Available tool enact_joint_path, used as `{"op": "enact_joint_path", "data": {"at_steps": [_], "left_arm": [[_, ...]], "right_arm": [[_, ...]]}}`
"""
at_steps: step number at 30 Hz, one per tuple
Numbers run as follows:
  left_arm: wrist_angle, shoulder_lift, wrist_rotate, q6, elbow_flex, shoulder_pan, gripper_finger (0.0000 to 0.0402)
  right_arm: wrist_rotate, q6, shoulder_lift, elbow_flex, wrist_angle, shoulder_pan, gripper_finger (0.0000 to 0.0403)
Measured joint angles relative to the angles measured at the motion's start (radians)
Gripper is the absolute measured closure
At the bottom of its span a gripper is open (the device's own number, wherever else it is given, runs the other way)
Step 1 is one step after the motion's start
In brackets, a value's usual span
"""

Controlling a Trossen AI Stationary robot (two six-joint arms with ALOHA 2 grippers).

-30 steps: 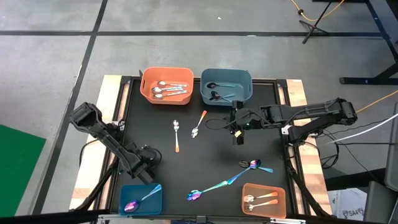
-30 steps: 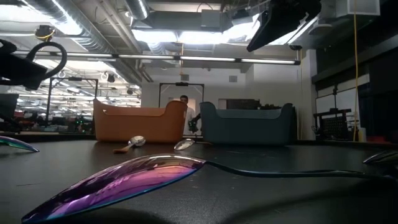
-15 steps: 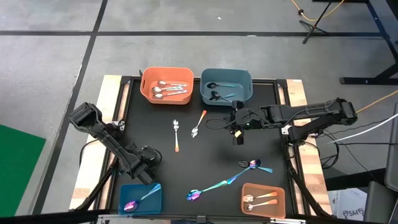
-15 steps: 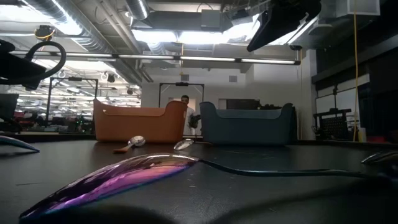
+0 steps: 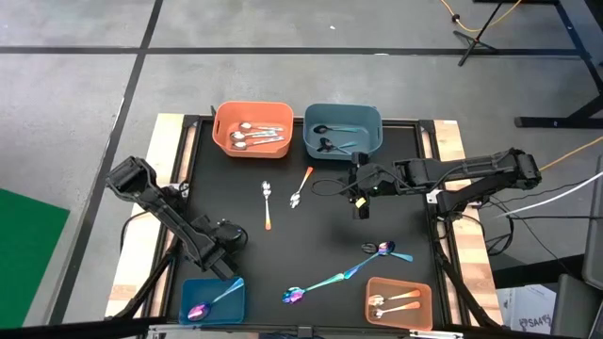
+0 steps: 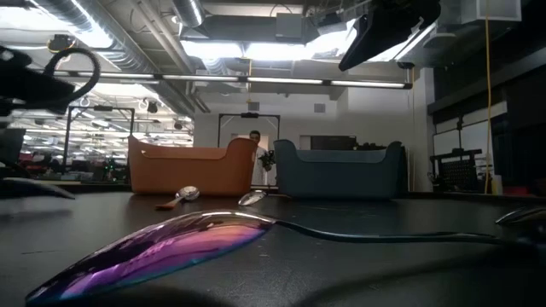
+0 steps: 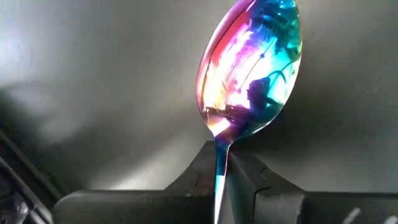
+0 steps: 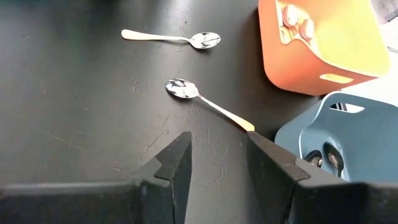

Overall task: Sort silverware by color (type)
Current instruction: Put the purple spoon into the bottom blue bin

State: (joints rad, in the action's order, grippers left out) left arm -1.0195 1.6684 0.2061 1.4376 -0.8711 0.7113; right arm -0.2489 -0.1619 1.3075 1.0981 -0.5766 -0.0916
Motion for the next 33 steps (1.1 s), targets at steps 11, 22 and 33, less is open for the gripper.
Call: {"op": "enact_joint_path", "data": {"at_steps": [11, 22, 33], "left_arm": [[0.005, -0.001, 0.190, 0.002, -0.094, -0.030, 0.0392], [0.007, -0.003, 0.479, 0.002, -0.211, -0.065, 0.0392], [0.014, -0.003, 0.958, 0.161, -0.233, -0.070, 0.0392]], "right_arm": [[0.000, 0.000, 0.000, 0.000, 0.000, 0.000, 0.0262], [0.000, 0.000, 0.000, 0.000, 0.000, 0.000, 0.0262], [0.000, 0.081, 0.000, 0.000, 0.007, 0.000, 0.0262]]}}
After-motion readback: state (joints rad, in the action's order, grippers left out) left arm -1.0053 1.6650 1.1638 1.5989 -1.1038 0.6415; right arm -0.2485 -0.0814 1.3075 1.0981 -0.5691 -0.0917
